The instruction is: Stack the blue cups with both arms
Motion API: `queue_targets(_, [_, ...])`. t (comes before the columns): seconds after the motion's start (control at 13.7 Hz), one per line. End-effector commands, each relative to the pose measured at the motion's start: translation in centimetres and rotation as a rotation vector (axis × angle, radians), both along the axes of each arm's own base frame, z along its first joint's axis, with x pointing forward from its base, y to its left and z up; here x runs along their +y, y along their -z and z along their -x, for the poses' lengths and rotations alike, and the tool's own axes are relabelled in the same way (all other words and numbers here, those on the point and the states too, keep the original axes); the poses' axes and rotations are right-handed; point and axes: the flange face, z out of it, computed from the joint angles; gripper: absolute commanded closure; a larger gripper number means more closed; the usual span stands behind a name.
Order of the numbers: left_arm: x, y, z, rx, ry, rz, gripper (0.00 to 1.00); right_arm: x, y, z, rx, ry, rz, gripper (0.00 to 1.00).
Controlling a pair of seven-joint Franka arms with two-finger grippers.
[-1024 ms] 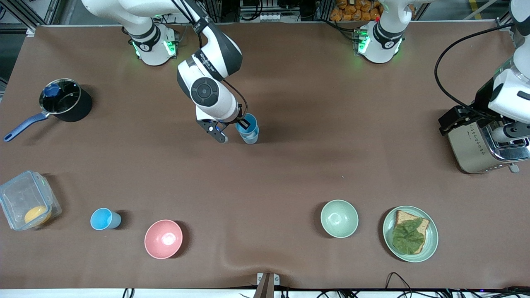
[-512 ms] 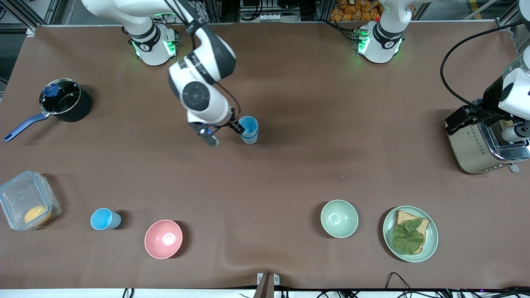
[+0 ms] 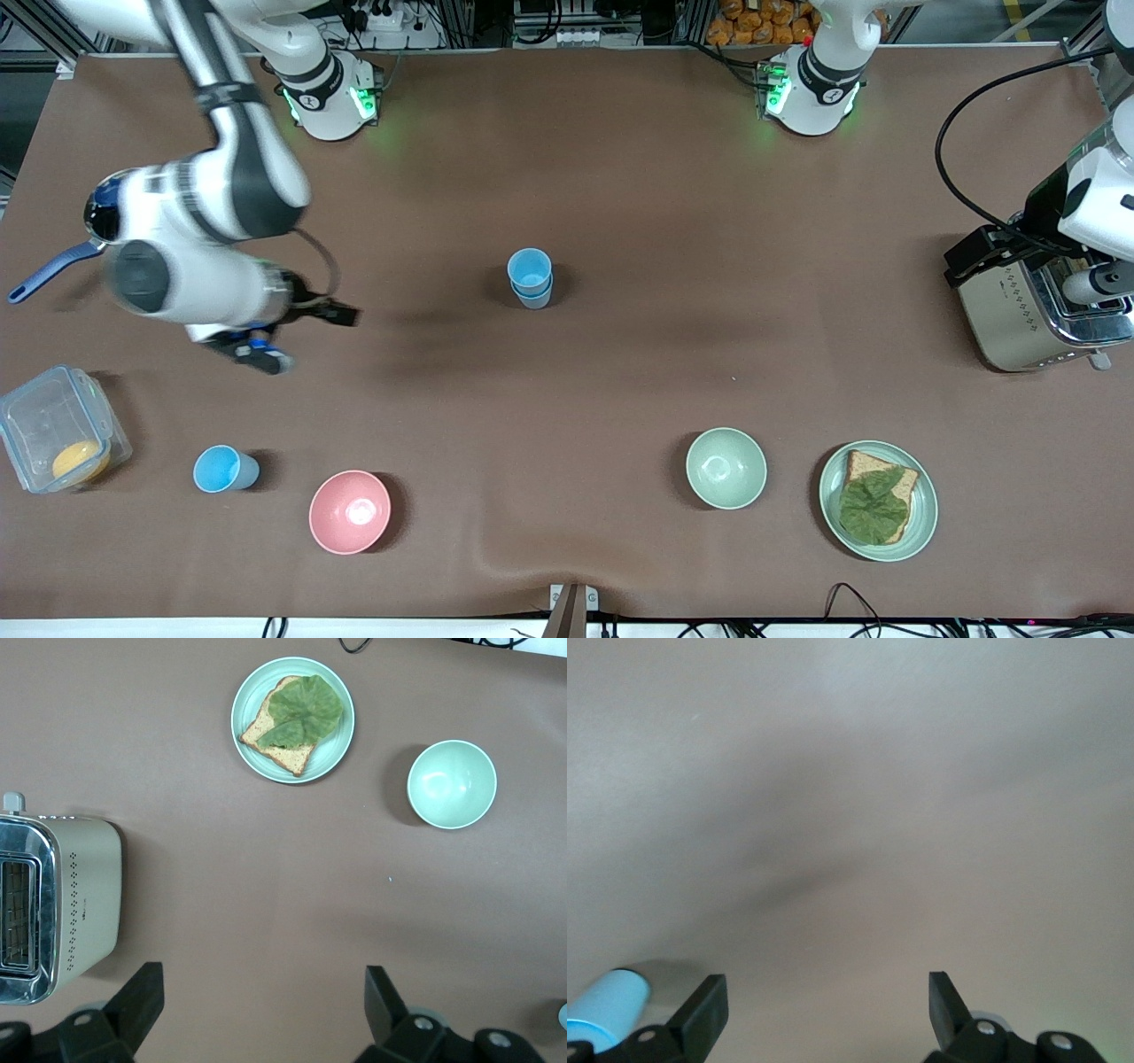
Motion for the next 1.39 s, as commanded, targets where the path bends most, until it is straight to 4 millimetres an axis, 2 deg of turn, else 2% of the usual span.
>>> queue_targets(0.0, [-0.1,-0.5,1.0,0.002,0.018,0.012,0.00,-4.2,-5.0,1.8,-0.042,-0.021,-0.009,0.00])
queue_targets(0.07, [-0.1,-0.4,0.9,0.005,0.018,0.012,0.00,-5.0,-7.4,2.3,-0.080,-0.028,0.001,0.00])
queue_targets(0.29, [-0.1,-0.4,1.0,0.006,0.018,0.011,0.00,-7.7,-12.2,3.5,-0.173,-0.143,0.032,0.00])
queue_targets(0.51, [0.0,-0.2,1.0,0.017,0.021,0.010,0.00,-9.8,-15.4,5.2,-0.187,-0.280,0.023,0.00])
queue_targets(0.73, [0.3,-0.3,0.8,0.015,0.077,-0.001,0.00,-11.0,-19.9,5.1,-0.216,-0.356,0.056,0.00])
queue_targets(0.8, [0.4,-0.2,0.7,0.017,0.075,-0.001,0.00,-11.1,-20.7,5.0,-0.227,-0.376,0.061,0.00])
queue_targets(1.1, [0.4,-0.4,0.8,0.014,0.088,-0.005,0.00,-11.9,-21.2,5.2,-0.224,-0.384,0.068,0.00])
queue_targets(1.32, [0.3,-0.9,0.8,0.004,0.090,-0.005,0.00,-14.0,-21.7,5.5,-0.222,-0.382,0.057,0.00])
